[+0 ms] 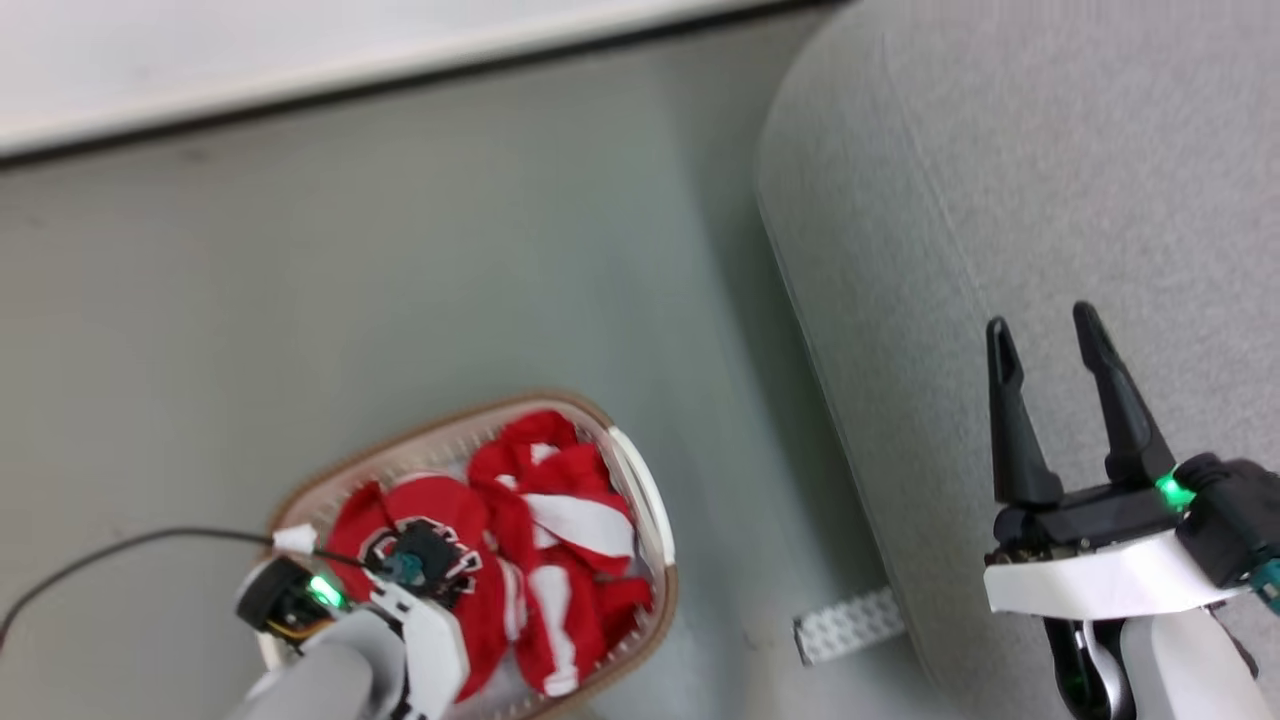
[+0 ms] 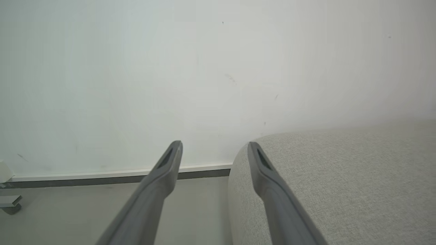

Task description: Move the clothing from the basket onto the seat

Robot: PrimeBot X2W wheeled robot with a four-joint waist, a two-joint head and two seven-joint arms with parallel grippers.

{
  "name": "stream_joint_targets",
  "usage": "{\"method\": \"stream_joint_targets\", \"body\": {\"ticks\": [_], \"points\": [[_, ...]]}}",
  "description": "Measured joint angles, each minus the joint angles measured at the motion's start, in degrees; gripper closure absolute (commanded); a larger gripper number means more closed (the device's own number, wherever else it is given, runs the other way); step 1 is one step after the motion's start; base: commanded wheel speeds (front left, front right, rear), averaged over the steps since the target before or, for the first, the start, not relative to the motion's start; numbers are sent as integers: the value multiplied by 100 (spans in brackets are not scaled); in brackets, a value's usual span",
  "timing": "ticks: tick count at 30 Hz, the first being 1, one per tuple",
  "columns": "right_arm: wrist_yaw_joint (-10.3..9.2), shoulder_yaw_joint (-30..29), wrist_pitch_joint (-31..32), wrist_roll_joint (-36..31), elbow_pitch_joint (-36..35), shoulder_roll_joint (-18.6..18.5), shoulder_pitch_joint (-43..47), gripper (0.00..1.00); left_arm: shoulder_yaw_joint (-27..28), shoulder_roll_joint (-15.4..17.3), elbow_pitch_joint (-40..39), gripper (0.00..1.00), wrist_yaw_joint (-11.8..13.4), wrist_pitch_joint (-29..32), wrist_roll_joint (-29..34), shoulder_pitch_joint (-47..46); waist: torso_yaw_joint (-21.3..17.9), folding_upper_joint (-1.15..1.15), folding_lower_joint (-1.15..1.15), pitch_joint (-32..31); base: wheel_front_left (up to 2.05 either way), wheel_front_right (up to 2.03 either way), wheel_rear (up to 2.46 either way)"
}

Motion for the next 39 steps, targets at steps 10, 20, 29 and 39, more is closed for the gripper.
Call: {"method": "stream_joint_targets", "body": {"ticks": [10,20,29,39], "points": [[0,-54,0,-258,297,-1,387,0,413,-298,-368,100,15,-536,-556,471,432,0,0,-1227,0,0,0],[0,-41,0,-417,482,1,648,0,1334,-258,-1959,100,152,-569,-1065,732,1020,0,-1,-2019,0,0,0],[0,134,0,-408,575,-1,855,0,1833,-230,-3522,100,207,-541,-1378,849,1394,0,0,-2438,0,0,0],[0,368,0,-343,613,-3,861,0,1938,-48,-5019,100,464,-34,-1512,797,1481,0,0,-2511,0,0,0]]}}
